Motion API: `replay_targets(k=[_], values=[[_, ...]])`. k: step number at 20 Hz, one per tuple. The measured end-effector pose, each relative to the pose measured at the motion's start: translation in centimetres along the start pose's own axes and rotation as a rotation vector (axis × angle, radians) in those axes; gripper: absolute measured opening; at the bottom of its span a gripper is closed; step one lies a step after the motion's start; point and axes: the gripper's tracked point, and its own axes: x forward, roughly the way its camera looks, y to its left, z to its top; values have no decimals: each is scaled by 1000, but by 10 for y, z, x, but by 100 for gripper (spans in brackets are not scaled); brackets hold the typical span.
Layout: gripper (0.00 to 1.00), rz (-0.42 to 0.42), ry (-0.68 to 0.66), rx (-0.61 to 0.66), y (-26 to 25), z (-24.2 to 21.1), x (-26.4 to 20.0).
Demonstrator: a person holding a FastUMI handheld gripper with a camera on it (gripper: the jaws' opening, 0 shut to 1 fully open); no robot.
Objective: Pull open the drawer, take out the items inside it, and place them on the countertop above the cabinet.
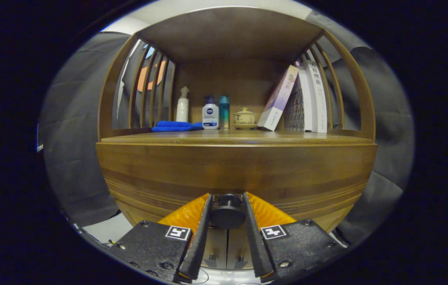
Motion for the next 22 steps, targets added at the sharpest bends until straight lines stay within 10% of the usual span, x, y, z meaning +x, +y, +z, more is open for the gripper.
replay_targets(k=[22], values=[[38, -1, 55, 49, 6, -24, -99]])
